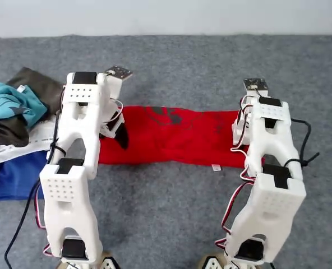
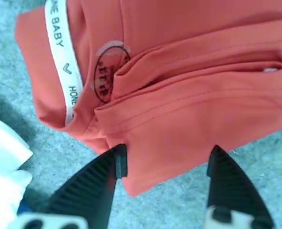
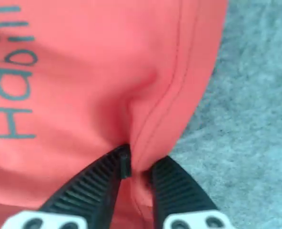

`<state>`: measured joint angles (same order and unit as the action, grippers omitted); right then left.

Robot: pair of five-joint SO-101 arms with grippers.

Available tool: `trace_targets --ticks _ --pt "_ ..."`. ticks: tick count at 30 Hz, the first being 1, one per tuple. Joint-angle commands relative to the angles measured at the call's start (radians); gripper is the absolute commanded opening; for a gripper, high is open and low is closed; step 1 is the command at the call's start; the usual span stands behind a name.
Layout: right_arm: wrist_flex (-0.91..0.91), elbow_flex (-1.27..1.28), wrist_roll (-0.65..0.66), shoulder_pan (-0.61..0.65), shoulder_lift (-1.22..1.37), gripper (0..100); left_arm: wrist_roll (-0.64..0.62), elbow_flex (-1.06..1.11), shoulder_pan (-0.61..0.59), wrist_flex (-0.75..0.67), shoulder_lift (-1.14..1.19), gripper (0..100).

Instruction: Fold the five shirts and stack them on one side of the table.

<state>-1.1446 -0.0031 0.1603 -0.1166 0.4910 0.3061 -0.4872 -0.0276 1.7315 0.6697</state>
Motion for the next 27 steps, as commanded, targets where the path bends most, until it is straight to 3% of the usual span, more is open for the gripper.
trace_targets --ticks 1,9,12,19,27 --pt "0.005 -0.006 -0.005 0.036 0.007 0.7 -0.012 -0.002 0.008 0.02 -0.046 27" --pt "-0.278 -0.227 -0.002 -0.059 0.008 0.9 -0.012 -0.002 0.0 0.02 -0.046 27" --pt "-0.367 -0.29 0.066 -0.137 0.016 0.9 -0.012 -0.002 0.0 0.021 -0.046 27" --pt "-0.395 -0.293 0.195 -0.288 0.015 0.9 -0.011 -0.002 0.0 0.021 -0.046 27" --pt "-0.397 -0.298 0.236 -0.302 0.01 0.9 -0.009 0.077 0.0 0.021 -0.054 27"
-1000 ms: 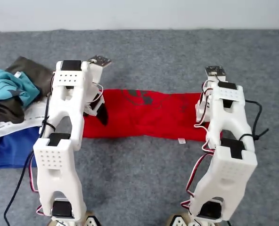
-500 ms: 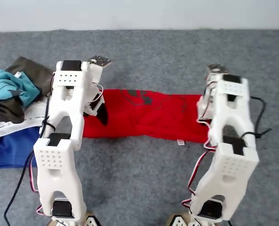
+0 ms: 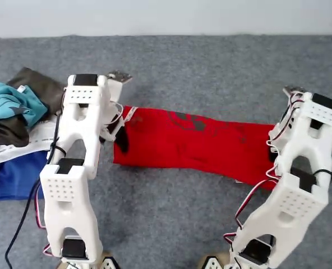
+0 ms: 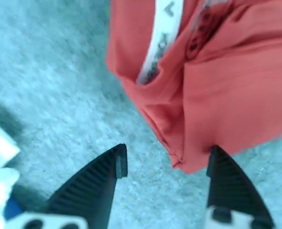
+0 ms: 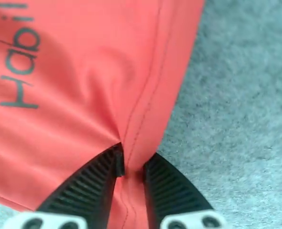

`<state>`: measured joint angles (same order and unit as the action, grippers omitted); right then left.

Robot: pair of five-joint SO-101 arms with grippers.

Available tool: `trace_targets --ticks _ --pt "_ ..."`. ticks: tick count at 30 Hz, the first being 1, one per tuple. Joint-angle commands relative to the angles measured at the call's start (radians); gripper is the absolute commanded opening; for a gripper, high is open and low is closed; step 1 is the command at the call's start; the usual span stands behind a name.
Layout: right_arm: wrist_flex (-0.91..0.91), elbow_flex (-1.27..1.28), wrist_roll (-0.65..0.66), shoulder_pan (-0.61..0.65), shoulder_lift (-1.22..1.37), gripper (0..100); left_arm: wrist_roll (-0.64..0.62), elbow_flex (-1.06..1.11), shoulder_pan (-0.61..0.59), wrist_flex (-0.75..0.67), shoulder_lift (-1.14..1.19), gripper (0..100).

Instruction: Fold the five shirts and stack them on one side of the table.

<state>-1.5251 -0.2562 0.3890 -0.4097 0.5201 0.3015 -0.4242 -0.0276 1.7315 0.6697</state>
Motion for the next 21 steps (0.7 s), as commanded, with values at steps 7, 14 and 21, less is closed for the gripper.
trace_targets --ticks 7,14,21 --pt "-0.019 -0.075 -0.097 0.143 -0.024 0.9 -0.011 0.022 0.008 0.02 -0.103 27" --pt "-0.18 -0.293 -0.198 0.4 -0.021 0.9 -0.011 0.028 -0.002 0.021 -0.321 27" --pt "-0.228 -0.414 -0.215 0.607 -0.015 0.9 -0.011 0.03 -0.014 0.021 -0.489 27"
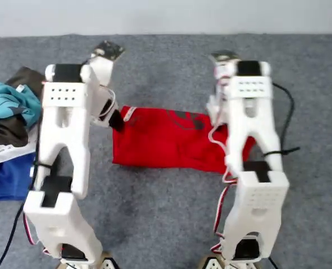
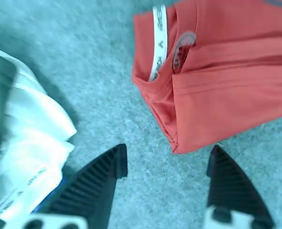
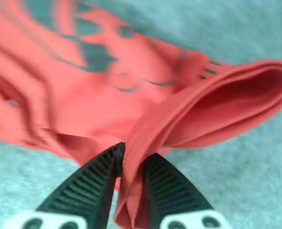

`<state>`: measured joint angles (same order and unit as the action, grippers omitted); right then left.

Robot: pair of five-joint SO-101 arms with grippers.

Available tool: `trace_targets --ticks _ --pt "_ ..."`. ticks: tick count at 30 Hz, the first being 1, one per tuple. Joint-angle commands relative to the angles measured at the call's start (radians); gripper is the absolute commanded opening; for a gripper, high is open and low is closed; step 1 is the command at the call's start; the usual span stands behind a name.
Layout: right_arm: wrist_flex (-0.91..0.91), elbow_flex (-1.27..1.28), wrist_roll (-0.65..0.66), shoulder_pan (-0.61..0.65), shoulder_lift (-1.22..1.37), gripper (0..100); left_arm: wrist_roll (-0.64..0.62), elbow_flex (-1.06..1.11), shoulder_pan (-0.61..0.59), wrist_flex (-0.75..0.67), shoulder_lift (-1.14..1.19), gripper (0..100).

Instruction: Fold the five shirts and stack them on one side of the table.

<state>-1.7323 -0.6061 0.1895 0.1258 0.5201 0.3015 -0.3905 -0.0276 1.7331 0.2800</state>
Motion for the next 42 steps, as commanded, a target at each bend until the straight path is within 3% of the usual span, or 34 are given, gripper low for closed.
trace_targets --ticks 1,10,19,42 --pt "-0.021 -0.066 -0.023 0.102 -0.012 0.9 -0.011 -0.004 -0.028 0.02 -0.115 27" --pt "0.105 -0.071 -0.055 0.302 0.005 0.9 -0.009 0.125 -0.203 0.018 -0.235 27" --pt "0.219 -0.074 -0.057 0.466 0.088 0.9 -0.006 0.137 -0.218 0.017 -0.292 27" --pt "0.509 -0.074 -0.103 0.55 0.209 1.7 -0.006 0.137 -0.218 0.015 -0.29 27"
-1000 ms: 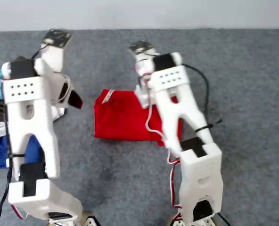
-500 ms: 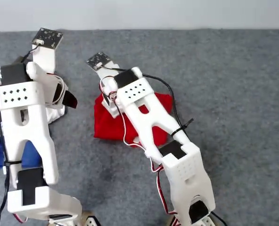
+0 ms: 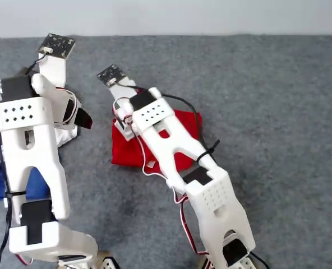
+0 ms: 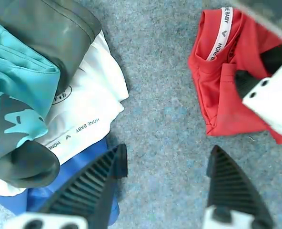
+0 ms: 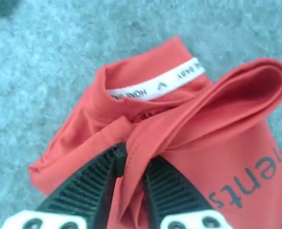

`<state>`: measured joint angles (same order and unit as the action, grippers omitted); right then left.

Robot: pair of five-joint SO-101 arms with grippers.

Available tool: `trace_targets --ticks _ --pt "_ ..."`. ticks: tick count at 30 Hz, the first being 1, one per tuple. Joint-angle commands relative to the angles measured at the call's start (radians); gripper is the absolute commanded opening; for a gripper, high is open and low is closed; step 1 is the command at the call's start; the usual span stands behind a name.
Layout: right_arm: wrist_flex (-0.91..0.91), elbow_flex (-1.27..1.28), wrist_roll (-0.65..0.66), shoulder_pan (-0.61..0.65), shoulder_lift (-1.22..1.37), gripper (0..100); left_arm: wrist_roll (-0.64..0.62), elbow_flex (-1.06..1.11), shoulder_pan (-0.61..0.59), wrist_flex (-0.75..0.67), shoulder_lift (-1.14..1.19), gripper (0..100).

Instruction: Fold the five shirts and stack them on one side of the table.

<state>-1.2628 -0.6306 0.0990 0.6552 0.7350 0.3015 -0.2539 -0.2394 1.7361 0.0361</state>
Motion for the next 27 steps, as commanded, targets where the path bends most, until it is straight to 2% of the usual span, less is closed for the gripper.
trace_targets --ticks 1,8,11,14,27 --pt "0.045 -0.051 -0.012 0.028 -0.004 3.0 -0.006 0.001 -0.006 0.012 -0.046 27" --pt "-0.025 -0.226 -0.008 0.076 0.005 31.5 -0.006 -0.005 -0.008 0.009 -0.054 27" --pt "-0.108 -0.336 -0.006 0.048 0.005 38.8 -0.006 -0.005 -0.008 0.009 -0.054 27" --pt "-0.2 -0.405 -0.005 -0.005 0.007 38.5 -0.006 -0.005 -0.008 0.009 -0.054 27" --pt "-0.522 -0.371 -0.006 -0.309 0.039 38.4 -0.005 -0.001 -0.008 0.009 -0.048 27"
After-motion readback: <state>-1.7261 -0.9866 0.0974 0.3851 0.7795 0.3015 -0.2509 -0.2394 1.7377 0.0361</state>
